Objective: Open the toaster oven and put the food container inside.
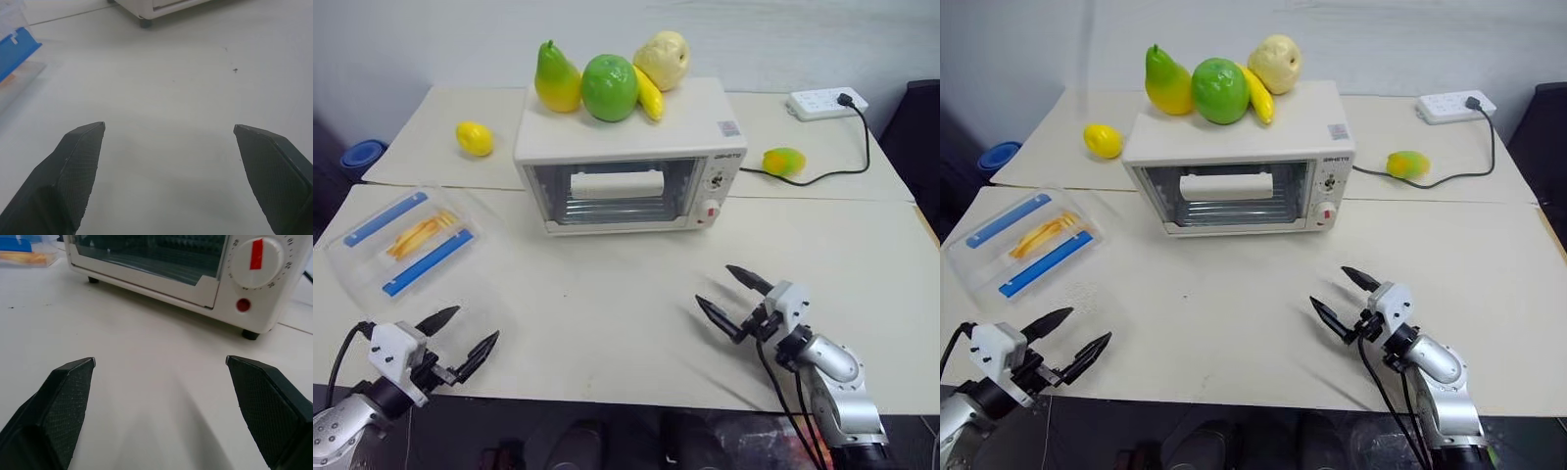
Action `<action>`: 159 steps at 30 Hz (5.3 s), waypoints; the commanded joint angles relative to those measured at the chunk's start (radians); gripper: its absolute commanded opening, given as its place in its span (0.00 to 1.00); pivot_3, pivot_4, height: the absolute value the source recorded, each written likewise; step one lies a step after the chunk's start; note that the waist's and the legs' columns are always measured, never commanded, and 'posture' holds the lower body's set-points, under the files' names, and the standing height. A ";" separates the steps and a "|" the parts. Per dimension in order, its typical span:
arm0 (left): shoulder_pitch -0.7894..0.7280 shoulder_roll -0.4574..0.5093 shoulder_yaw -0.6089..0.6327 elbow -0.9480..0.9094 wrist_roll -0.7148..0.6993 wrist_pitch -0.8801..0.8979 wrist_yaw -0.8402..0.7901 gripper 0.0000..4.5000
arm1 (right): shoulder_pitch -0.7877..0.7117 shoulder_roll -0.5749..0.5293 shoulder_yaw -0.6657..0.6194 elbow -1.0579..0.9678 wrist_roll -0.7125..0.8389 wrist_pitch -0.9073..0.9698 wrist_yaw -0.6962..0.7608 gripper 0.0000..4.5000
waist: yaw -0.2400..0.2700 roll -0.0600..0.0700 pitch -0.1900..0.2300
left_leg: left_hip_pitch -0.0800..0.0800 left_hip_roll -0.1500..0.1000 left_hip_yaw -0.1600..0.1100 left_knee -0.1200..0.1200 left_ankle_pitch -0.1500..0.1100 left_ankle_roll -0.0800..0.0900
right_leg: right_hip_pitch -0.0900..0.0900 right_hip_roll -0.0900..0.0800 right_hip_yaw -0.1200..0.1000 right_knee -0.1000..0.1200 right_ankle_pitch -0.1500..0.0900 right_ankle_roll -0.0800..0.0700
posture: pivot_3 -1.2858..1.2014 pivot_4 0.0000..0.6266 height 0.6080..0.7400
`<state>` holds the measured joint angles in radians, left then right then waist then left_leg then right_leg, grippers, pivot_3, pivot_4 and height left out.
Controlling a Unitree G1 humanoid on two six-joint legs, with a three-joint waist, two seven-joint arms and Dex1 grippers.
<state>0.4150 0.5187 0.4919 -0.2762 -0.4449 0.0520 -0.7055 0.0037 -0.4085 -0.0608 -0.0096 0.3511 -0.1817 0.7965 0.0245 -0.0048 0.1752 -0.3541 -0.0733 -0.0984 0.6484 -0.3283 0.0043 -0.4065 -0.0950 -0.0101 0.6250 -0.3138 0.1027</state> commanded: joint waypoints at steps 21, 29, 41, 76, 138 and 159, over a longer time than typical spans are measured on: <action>-0.390 0.263 0.069 -0.098 -0.522 0.453 -0.135 1.00 | -0.637 0.001 0.127 -0.034 0.150 0.523 0.067 0.99 | -0.030 0.002 0.001 | -0.003 0.001 0.000 0.000 0.000 -0.001 | -0.005 0.001 -0.001 0.001 0.000 -0.002 | 0.52 0.24 1.00; -0.400 0.248 0.084 -0.108 -0.504 0.468 -0.092 1.00 | -0.684 0.026 0.202 -0.074 0.122 0.539 0.133 0.99 | -0.032 0.002 0.001 | -0.003 0.001 0.000 0.001 0.001 -0.002 | -0.005 0.001 -0.001 0.002 0.000 -0.002 | 0.52 0.24 1.00; -0.652 0.266 -0.054 0.096 -0.345 0.415 -0.089 0.46 | -0.501 -0.055 0.285 -0.194 -0.008 0.414 0.198 1.00 | -0.029 0.002 0.001 | -0.003 0.000 0.000 0.002 0.001 -0.002 | -0.005 0.001 -0.001 0.003 0.001 -0.001 | 0.52 0.24 1.00; -0.056 -0.133 0.236 -0.147 -0.325 0.207 0.180 0.33 | -0.222 -0.045 0.039 -0.182 0.176 0.175 0.249 1.00 | -0.022 -0.001 0.002 | -0.001 0.001 0.000 0.002 -0.001 -0.001 | -0.003 0.002 0.001 0.000 0.001 -0.001 | 0.52 0.24 1.00; -0.723 0.346 0.305 -0.043 -0.809 1.562 0.706 0.06 | -0.204 -0.060 0.016 -0.050 0.109 -0.022 0.269 1.00 | -0.026 -0.007 0.000 | -0.001 0.000 -0.003 0.005 -0.005 -0.008 | -0.020 0.013 0.019 0.018 0.000 -0.004 | 0.52 0.24 1.00; -1.074 -0.014 0.108 0.016 -0.640 1.528 0.922 0.45 | -0.015 -0.054 -0.033 -0.114 0.096 -0.116 0.184 1.00 | -0.024 -0.008 0.000 | -0.002 0.000 -0.003 0.013 -0.006 -0.010 | -0.020 0.016 0.019 0.021 0.000 -0.004 | 0.52 0.24 1.00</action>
<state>-0.6370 0.4883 0.5735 -0.2575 -1.0918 1.6027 0.2441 -0.0185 -0.4595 -0.0646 -0.0808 0.4300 -0.2828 0.9927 0.0005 -0.0129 0.1749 -0.3561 -0.0731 -0.1012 0.6615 -0.3346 -0.0052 -0.4268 -0.0791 0.0094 0.6463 -0.3136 0.0989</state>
